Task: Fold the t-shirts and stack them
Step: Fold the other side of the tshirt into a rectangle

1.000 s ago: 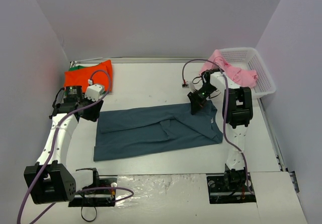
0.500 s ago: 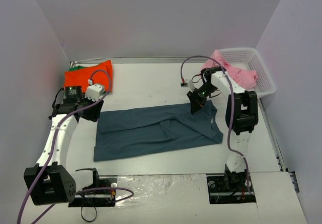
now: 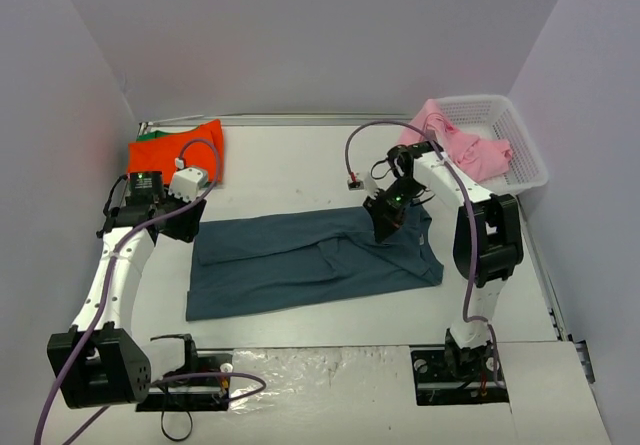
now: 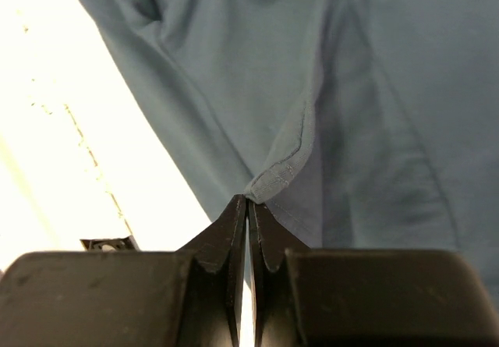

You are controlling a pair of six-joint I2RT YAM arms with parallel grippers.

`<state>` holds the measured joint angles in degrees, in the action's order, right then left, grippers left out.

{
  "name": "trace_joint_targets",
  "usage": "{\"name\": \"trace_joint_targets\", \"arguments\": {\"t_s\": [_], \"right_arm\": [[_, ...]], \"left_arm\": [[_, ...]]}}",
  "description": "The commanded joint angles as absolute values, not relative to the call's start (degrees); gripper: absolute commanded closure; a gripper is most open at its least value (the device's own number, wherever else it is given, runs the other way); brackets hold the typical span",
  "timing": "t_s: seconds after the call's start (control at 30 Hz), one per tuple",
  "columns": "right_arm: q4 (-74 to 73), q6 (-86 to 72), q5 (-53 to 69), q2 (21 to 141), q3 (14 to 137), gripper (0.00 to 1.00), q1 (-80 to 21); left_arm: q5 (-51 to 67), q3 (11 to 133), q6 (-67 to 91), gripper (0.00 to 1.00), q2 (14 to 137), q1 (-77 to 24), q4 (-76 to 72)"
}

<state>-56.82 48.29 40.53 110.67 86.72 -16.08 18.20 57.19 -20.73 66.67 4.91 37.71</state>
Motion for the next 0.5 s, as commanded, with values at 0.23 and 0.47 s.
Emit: {"name": "trace_joint_targets", "arguments": {"t_s": [0.23,0.47], "right_arm": [[-60.5,48.8,40.8,105.7,82.4,1.00,-22.1],[-60.0,48.4,40.9,106.8,80.9,1.00,-26.0]], "left_arm": [[18.8,57.3,-20.2,0.53,65.0,5.4,38.2],[18.9,57.3,-20.3,0.53,65.2,5.4,38.2]]}}
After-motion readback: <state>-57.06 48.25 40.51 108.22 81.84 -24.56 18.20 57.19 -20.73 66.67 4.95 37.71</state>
